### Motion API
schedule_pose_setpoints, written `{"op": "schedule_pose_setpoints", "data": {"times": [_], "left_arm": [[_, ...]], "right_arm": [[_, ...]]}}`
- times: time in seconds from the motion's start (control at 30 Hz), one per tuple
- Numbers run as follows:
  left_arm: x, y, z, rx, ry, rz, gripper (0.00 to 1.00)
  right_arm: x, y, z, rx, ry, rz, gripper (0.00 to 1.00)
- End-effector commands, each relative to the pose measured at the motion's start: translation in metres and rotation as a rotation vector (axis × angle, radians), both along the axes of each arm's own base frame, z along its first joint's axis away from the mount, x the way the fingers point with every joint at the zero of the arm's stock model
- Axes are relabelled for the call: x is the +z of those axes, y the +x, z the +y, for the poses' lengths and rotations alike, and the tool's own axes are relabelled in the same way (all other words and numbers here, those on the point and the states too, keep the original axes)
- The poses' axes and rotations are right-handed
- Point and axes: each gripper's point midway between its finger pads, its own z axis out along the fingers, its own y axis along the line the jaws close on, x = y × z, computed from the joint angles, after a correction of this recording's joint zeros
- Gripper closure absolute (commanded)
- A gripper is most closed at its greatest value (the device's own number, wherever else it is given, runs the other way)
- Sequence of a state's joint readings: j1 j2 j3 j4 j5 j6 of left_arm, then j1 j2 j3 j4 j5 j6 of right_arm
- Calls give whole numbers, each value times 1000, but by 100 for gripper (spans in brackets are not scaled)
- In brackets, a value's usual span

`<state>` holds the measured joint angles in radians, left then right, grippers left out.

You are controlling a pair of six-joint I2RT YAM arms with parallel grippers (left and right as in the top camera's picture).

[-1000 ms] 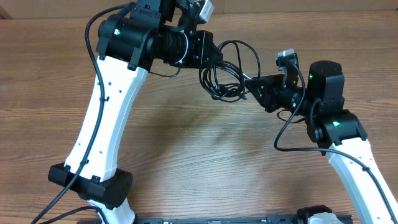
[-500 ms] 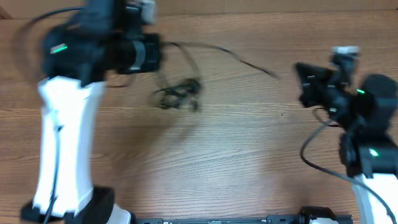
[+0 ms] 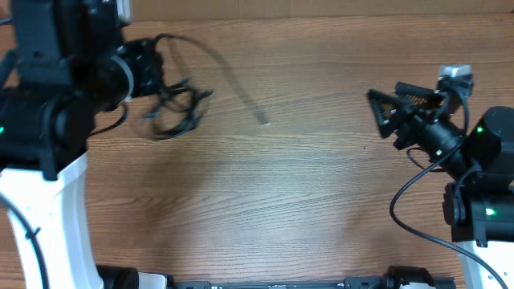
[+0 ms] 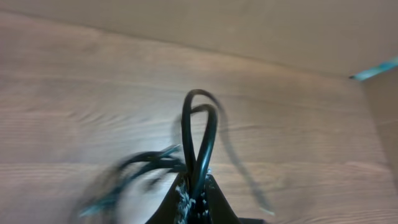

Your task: Untangle cables

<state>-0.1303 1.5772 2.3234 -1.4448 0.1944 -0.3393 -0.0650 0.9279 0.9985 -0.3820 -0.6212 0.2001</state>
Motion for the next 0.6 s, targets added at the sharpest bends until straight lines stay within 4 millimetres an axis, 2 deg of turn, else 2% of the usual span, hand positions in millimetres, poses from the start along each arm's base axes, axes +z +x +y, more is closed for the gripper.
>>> {"op": "schedule_pose_setpoints", "data": {"times": [0.0,0.03,0.2,0.37,0.4,0.57], "left_arm": [[13,9,-19,21,-109,-29,96],[18,14,-20,56,-162,-37,96],[17,23,-10,263,-306,16,96],[-2,25,7,469,-244,48,96],[-7,25,2,479,-229,59,96],[-14,29,-29,452,-258,84,96]], "right_arm": [[14,-14,31,125,45,-8,11],[14,-17,39,152,49,-7,2],[9,-12,48,97,158,106,2],[-7,1,41,-52,355,304,8],[-12,5,39,-86,399,354,12],[-30,16,40,-162,567,529,14]]}}
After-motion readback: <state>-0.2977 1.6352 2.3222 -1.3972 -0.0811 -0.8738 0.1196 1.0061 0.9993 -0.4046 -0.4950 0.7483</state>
